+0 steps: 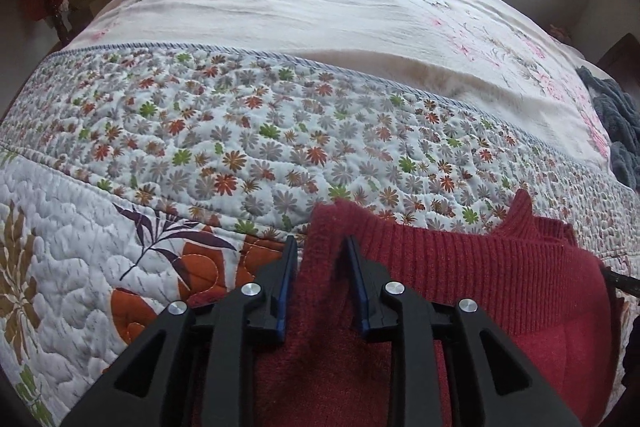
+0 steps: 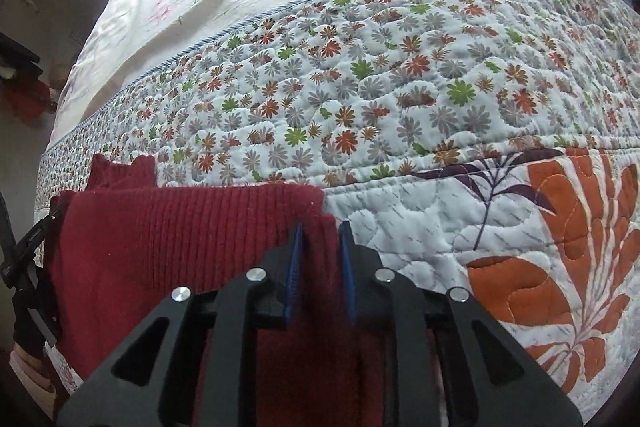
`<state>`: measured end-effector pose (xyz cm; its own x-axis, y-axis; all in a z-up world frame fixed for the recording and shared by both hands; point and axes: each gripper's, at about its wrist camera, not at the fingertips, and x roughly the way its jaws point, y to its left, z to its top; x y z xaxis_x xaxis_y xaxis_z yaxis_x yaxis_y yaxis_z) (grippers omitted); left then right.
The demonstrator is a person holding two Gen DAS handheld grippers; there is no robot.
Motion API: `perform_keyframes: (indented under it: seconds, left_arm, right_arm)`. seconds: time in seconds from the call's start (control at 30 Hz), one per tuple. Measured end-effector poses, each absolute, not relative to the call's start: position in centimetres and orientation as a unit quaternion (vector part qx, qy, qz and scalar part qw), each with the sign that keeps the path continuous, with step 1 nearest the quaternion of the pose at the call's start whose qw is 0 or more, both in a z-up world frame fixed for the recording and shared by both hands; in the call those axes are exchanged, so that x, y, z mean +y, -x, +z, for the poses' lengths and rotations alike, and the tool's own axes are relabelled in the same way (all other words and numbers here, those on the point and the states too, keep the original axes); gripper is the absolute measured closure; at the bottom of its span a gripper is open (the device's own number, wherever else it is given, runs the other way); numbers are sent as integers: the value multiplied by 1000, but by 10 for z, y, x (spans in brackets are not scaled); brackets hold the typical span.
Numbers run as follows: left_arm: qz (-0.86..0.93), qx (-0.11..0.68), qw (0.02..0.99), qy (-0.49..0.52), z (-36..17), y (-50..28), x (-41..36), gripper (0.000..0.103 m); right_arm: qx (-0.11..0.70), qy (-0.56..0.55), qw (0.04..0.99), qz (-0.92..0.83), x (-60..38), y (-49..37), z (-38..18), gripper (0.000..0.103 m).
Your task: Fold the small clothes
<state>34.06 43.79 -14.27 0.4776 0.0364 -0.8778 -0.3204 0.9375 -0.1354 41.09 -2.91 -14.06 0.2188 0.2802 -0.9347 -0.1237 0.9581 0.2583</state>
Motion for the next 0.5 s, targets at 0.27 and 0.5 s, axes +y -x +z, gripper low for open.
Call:
perform_keyframes:
  seconds: [0.27,0.5]
  left_arm:
    - [111,416,886,171,-64,-288,447,68]
    - [17,455,879,141,-51,-216,379,56]
  right_arm:
    - [571,-130,790,182,-72,-351,-73,75]
    - [588,-114,770,220,-86,-248,-78,64]
